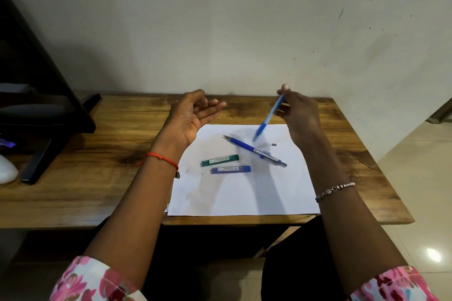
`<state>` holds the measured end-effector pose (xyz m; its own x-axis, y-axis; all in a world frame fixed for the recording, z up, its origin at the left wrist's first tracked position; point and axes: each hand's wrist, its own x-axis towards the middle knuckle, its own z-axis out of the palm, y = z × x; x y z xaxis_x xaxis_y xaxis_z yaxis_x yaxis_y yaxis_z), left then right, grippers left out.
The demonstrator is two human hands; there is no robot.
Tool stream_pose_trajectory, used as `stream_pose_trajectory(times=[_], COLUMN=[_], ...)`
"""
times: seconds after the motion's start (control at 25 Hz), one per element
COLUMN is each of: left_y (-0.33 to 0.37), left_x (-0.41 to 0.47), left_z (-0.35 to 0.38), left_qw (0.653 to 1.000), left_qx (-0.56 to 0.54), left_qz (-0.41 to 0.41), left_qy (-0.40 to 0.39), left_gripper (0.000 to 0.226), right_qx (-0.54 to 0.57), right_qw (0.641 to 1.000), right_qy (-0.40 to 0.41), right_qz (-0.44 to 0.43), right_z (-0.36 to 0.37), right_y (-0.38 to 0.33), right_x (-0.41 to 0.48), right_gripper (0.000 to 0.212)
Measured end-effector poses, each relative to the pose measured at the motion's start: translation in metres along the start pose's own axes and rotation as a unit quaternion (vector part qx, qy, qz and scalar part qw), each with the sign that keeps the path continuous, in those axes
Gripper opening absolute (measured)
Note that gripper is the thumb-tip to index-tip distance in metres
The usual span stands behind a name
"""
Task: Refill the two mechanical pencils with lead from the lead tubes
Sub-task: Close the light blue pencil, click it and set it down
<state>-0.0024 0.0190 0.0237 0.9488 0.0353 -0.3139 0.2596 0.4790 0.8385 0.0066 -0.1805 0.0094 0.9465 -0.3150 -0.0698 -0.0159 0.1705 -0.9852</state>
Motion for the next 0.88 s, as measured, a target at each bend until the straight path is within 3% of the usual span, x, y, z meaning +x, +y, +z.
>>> stream_pose_trajectory(times=[0.12, 0.2, 0.4, 0.52, 0.64, 0.76, 0.88], left_y=[0.0, 0.0, 0.001, 0.003, 0.002, -0.001, -0.007], left_x=[-0.003, -0.004, -0.006, -0.007, -0.008, -0.01, -0.013], left_z=[0.0, 0.002, 0.008, 0.007, 0.009, 0.009, 0.013], left_qw=[1.0, 0.999, 0.991, 0.979, 0.966, 0.964, 0.969], left_qx=[-0.013, -0.02, -0.012, 0.024, 0.059, 0.077, 0.101], left_qz=[-0.005, -0.001, 0.097, 0.16, 0.203, 0.199, 0.132], left_qy=[-0.015, -0.034, -0.093, -0.122, -0.148, -0.156, -0.181], left_gripper=[0.025, 0.026, 0.023, 0.023, 0.023, 0.021, 0.023], right_qx=[0.17, 0.179, 0.059, -0.056, -0.088, -0.098, -0.033], right_qw=[0.984, 0.982, 0.981, 0.972, 0.964, 0.957, 0.964], right_qy=[0.003, -0.041, -0.182, -0.203, -0.215, -0.236, -0.228], right_qz=[0.051, 0.044, -0.041, -0.105, -0.125, -0.136, -0.132], right_z=[-0.002, 0.0, 0.004, 0.006, 0.009, 0.014, 0.022], right_y=[-0.006, -0.008, -0.013, -0.009, -0.009, -0.008, -0.006], right_x=[-0.004, -0.007, -0.008, -0.011, -0.016, -0.02, -0.027], right_gripper=[0.022, 0.026, 0.029, 0.021, 0.018, 0.025, 0.023])
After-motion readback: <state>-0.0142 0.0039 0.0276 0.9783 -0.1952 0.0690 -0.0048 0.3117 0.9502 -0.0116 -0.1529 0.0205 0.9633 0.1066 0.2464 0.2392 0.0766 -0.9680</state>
